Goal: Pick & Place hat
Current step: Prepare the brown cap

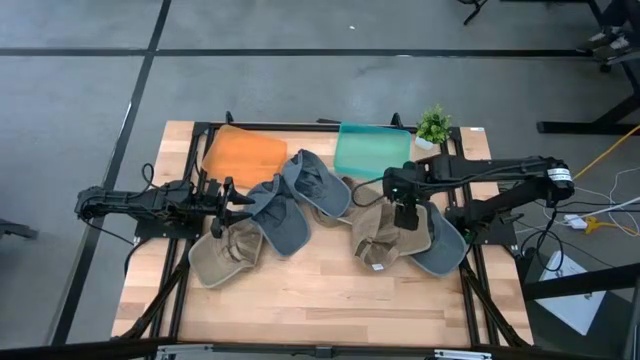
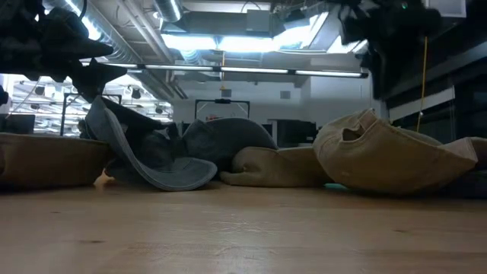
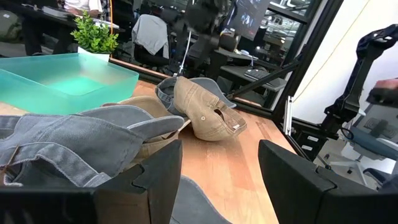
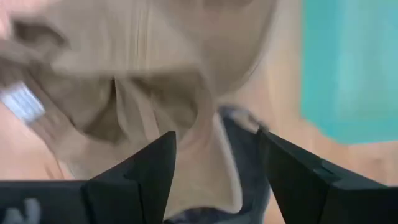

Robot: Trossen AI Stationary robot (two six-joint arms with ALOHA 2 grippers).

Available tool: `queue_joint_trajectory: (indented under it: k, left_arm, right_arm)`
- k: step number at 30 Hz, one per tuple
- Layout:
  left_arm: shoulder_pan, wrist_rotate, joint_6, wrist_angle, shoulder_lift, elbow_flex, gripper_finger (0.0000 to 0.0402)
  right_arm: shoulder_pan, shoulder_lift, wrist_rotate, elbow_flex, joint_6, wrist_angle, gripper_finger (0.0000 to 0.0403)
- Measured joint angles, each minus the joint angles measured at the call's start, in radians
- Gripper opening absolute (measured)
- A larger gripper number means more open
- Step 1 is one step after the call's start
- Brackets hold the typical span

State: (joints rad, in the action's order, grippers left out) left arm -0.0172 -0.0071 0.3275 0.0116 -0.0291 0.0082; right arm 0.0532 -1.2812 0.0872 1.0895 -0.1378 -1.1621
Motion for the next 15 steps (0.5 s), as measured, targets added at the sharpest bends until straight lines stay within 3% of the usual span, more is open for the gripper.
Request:
queue_joint_trajectory:
  k: [8,15]
  left_arm:
    - [0.000,0.000,0.000,0.000,0.000,0.000,0.0207]
    - [0.000,0.000,0.000,0.000,0.000,0.000,0.0207]
  right_arm:
    - [-0.007,0.001,-0.001,-0.192,0.108,0.140,0.0232]
    - [-0.018,0.001,-0.001,-0.249,0.195,0.224,0.0208]
